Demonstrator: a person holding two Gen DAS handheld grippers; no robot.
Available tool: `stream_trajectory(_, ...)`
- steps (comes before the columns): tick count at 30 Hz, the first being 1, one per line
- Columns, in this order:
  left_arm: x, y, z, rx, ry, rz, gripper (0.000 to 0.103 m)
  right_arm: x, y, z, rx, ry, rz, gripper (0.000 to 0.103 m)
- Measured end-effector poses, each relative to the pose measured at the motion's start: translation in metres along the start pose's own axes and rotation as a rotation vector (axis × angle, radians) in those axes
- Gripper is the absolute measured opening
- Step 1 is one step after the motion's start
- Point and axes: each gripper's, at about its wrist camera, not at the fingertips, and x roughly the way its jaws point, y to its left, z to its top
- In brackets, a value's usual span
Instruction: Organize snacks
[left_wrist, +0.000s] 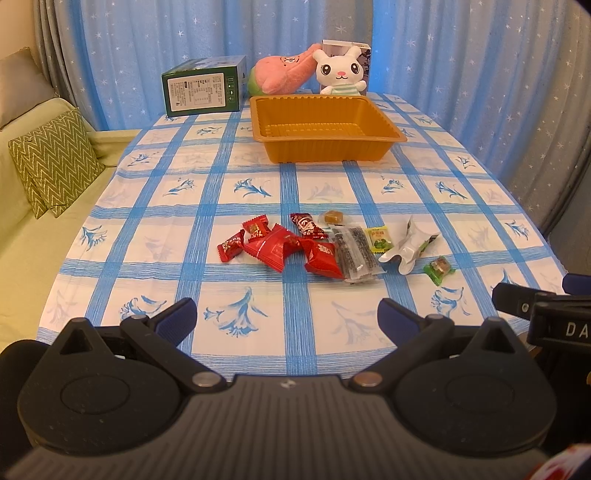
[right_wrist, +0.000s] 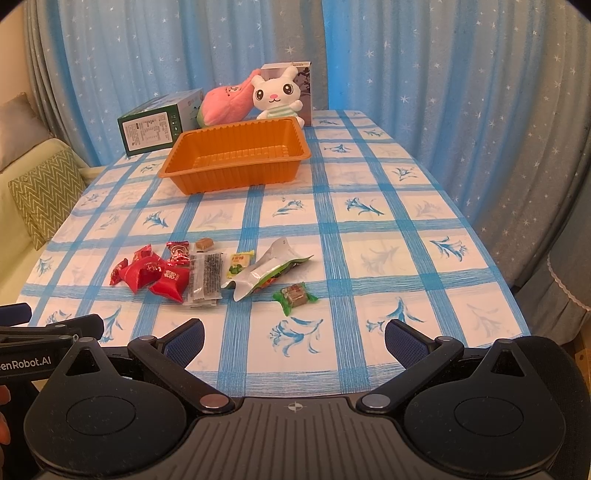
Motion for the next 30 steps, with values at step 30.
stream_trajectory(30,-0.0005,-0.0002,0.0006,-0.001,0.001,-0.007,0.103,0.0028,-0.002,0.0003,0.012,-0.015,-0.005,0.103)
